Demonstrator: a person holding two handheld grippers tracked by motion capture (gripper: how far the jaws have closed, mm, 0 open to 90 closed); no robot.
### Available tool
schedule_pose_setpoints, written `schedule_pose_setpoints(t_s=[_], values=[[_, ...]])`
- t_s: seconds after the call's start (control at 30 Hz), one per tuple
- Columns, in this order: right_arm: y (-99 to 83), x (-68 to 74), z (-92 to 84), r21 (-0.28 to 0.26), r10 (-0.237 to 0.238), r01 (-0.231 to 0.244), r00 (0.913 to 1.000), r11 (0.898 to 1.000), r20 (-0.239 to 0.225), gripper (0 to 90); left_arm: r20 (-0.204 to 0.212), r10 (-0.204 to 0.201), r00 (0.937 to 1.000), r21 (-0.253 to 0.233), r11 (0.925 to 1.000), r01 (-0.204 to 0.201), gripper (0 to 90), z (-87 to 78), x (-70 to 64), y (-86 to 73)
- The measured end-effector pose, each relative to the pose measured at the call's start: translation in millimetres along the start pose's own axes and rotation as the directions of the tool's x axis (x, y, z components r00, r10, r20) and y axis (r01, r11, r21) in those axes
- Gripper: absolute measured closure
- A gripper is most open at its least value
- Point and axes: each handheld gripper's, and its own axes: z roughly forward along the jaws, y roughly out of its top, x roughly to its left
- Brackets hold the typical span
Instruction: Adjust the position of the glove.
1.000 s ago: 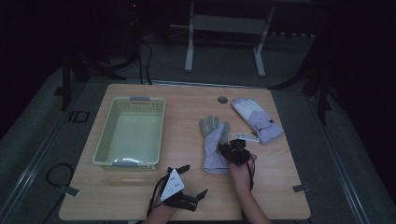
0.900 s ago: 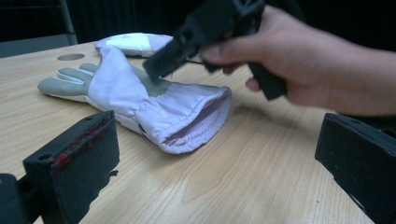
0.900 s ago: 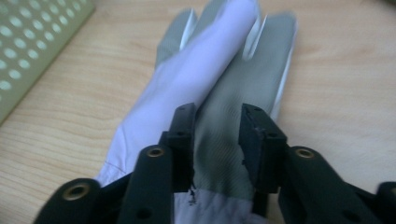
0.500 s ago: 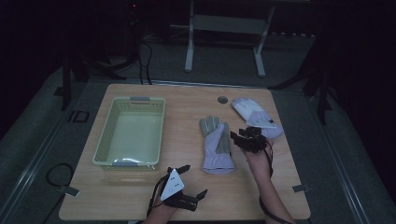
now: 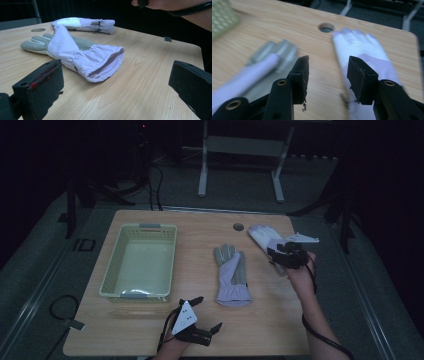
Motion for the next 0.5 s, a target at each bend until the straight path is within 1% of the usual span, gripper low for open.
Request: schedule_pose_setpoints(t_s=[0.03,0.13,0.3,0.4,0.5], values=[[0.2,-4.7,0.5,0.004,-0.007,0.007,1.0,1.0,-0.004,51.9,0.0,0.001,1.0,0.0,1.0,-0.001,0.0,0.0,-0.1,0.0],[0.4,-18.0,2.3,0.012,-0.023,0.023,0.9997,1.0,0.008,51.6,-0.001,0.002,1.0,0.0,1.0,-0.002,0.0,0.0,-0.1,0.0],[2.2,-37.5,6.8,0.026,-0.009,0.008,0.9998,1.0,0.02,52.3,-0.003,0.001,1.0,0.002,1.0,-0.001,0.0,0.0,0.0,0.0],[5.3,-46.9,9.6,0.029,-0.003,0.003,0.9999,1.0,0.016,51.6,-0.002,0.002,1.0,0.001,1.0,-0.002,0.0,0.0,-0.1,0.0],[9.9,-55.2,13.0,0.034,-0.009,0.008,0.9998,0.999,0.017,51.5,-0.002,0.001,1.0,0.002,1.0,-0.001,0.0,-0.1,0.1,0.0]])
